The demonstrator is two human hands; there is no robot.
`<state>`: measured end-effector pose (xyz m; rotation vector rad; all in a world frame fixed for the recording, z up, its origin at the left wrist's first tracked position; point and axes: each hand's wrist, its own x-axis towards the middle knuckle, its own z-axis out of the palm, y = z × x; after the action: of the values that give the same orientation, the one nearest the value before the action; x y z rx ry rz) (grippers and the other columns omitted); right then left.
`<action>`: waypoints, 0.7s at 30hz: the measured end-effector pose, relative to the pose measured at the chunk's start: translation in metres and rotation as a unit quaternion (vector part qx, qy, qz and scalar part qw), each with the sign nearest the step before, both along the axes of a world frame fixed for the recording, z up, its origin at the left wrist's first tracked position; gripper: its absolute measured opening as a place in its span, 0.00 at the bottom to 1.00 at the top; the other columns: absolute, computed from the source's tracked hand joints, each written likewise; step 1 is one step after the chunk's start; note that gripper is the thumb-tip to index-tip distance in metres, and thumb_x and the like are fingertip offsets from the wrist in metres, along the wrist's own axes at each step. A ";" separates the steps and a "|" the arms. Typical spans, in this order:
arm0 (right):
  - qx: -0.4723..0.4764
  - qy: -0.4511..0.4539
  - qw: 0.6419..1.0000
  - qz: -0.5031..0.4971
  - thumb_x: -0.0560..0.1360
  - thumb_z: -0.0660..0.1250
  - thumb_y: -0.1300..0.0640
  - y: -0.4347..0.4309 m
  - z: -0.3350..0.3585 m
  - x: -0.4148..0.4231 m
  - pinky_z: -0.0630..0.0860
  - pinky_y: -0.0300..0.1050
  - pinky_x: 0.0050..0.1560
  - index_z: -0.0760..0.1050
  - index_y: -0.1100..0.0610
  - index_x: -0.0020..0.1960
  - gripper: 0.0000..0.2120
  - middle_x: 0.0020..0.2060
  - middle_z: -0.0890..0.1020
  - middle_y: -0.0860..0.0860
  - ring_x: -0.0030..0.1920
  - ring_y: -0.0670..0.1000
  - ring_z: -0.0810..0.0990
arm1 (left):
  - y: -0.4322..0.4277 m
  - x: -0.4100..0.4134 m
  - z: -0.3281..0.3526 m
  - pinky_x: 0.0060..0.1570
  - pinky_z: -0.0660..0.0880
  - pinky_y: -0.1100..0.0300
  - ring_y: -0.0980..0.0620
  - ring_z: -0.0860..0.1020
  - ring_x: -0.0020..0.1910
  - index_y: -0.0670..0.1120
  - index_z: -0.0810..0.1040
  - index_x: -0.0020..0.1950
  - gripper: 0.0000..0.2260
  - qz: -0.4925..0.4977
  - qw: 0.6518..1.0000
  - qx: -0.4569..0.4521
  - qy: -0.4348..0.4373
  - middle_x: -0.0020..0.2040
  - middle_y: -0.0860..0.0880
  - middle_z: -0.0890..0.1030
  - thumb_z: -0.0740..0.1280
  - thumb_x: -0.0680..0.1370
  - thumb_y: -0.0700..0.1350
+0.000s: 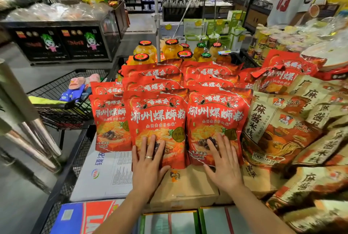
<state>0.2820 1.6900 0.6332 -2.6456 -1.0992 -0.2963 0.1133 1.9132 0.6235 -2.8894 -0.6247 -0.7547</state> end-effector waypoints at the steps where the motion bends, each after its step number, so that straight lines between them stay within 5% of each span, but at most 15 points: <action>1: 0.001 -0.006 1.000 -0.001 0.70 0.73 0.41 -0.001 0.004 -0.003 0.40 0.53 0.77 0.44 0.45 0.81 0.50 0.81 0.48 0.54 0.80 0.58 0.47 | -0.002 -0.002 0.005 0.74 0.51 0.35 0.39 0.54 0.80 0.51 0.65 0.78 0.37 0.001 1.000 -0.004 0.005 0.80 0.44 0.61 0.68 0.73 0.64; 3: 0.008 -0.010 1.000 -0.004 0.71 0.70 0.39 -0.003 0.012 -0.010 0.42 0.54 0.77 0.47 0.45 0.81 0.47 0.81 0.50 0.54 0.80 0.58 0.48 | -0.008 -0.008 0.018 0.73 0.54 0.34 0.39 0.56 0.79 0.51 0.66 0.78 0.37 0.001 1.000 -0.017 0.015 0.80 0.44 0.62 0.72 0.72 0.63; 8: 0.029 0.001 0.999 -0.039 0.71 0.71 0.39 -0.006 0.049 -0.028 0.55 0.63 0.76 0.52 0.46 0.79 0.44 0.80 0.55 0.55 0.79 0.59 0.49 | -0.021 -0.028 0.065 0.74 0.50 0.37 0.39 0.56 0.80 0.53 0.63 0.79 0.34 0.024 0.998 -0.053 0.030 0.80 0.45 0.62 0.56 0.77 0.68; 12: 0.086 -0.003 0.996 -0.014 0.72 0.66 0.40 -0.002 0.082 -0.051 0.52 0.64 0.76 0.57 0.47 0.79 0.39 0.80 0.55 0.54 0.79 0.59 0.50 | -0.036 -0.051 0.102 0.74 0.53 0.36 0.40 0.55 0.80 0.52 0.66 0.78 0.36 0.054 0.996 -0.072 0.000 0.80 0.45 0.61 0.44 0.78 0.72; 15: 0.101 -0.033 0.994 0.030 0.72 0.66 0.40 0.010 0.102 -0.075 0.52 0.63 0.76 0.58 0.48 0.79 0.38 0.80 0.54 0.53 0.79 0.59 0.51 | -0.044 -0.074 0.120 0.74 0.54 0.35 0.40 0.56 0.79 0.52 0.66 0.78 0.35 0.081 0.995 -0.053 -0.016 0.80 0.45 0.61 0.51 0.77 0.70; 18: 0.071 -0.029 0.994 0.074 0.77 0.61 0.38 0.026 0.117 -0.100 0.35 0.56 0.75 0.53 0.45 0.80 0.36 0.80 0.43 0.51 0.80 0.56 0.40 | -0.045 -0.105 0.130 0.74 0.49 0.39 0.38 0.60 0.78 0.52 0.67 0.78 0.34 0.121 0.992 -0.027 -0.013 0.79 0.44 0.65 0.56 0.76 0.68; 21: 0.090 -0.038 0.988 0.121 0.76 0.60 0.38 0.038 0.119 -0.135 0.42 0.59 0.76 0.61 0.47 0.78 0.33 0.80 0.51 0.54 0.80 0.58 0.45 | -0.044 -0.148 0.133 0.73 0.50 0.38 0.38 0.60 0.78 0.51 0.68 0.77 0.34 0.162 0.987 -0.013 -0.007 0.78 0.44 0.66 0.57 0.75 0.68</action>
<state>0.1474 1.7282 0.7521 -2.3327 -1.3348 -0.4269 -0.0346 1.8691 0.7569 -2.7035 -1.0780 -0.7225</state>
